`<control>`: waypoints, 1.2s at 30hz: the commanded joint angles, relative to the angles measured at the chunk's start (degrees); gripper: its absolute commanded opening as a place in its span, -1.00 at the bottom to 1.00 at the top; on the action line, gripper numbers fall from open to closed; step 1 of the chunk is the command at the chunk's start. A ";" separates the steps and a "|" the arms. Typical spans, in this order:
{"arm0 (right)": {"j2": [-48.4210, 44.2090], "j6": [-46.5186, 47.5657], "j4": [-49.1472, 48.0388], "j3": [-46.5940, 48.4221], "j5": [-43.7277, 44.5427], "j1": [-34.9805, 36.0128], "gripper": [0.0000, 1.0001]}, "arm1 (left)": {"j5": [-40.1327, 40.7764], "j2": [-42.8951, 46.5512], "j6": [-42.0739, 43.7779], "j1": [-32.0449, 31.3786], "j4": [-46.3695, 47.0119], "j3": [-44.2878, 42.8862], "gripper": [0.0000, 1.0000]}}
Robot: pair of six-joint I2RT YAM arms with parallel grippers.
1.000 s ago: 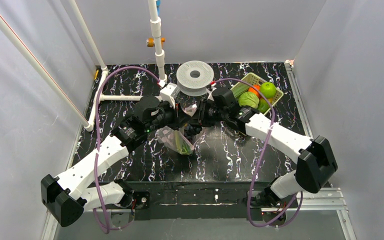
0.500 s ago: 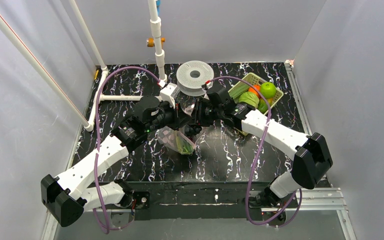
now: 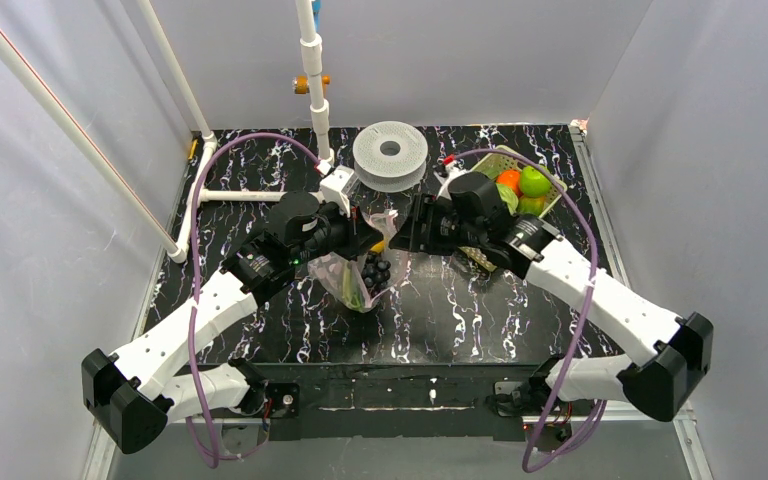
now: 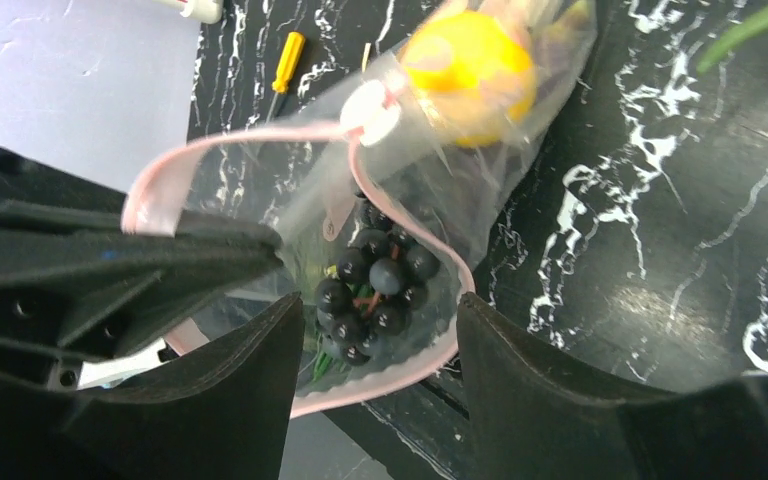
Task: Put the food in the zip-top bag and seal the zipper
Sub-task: Place the fake fruit in the zipper food storage bag, then adjust the zipper food storage bag at the center of the board.
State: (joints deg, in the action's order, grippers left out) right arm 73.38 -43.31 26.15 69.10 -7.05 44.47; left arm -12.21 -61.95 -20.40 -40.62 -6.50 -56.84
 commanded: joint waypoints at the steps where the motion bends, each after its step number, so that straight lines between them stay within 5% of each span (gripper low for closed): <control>1: -4.47 0.35 2.22 -3.25 5.40 -0.08 0.29 | 0.79 0.76 0.77 -0.22 1.58 -0.70 -1.00; 14: 1.72 -1.30 -2.86 -5.44 0.25 -0.11 0.03 | 0.43 1.19 0.80 -0.23 1.94 -0.42 -1.00; 20: 1.06 -0.01 -0.38 -2.68 0.54 -0.08 -0.74 | 0.38 1.06 0.76 -0.24 1.78 -0.53 -1.00; 23: -3.15 0.58 2.46 -0.30 1.46 0.00 -0.94 | 1.38 1.50 1.30 -0.25 1.47 -0.62 -1.00; 28: -8.84 0.77 1.21 0.33 0.80 0.00 -0.96 | 2.48 3.80 2.25 -0.21 1.43 -0.52 -1.00; 33: -2.22 1.36 2.30 -0.06 -2.75 -0.08 -0.97 | 8.75 7.98 5.63 -0.17 1.82 1.03 -1.00; 36: -2.90 2.27 3.06 3.98 -2.88 -0.07 -0.77 | 6.84 5.95 4.78 -0.24 1.81 0.64 -1.00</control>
State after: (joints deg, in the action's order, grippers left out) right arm 72.29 -43.07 29.52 67.33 -8.99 44.42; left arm -5.78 -55.64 -16.27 -40.69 -6.52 -55.86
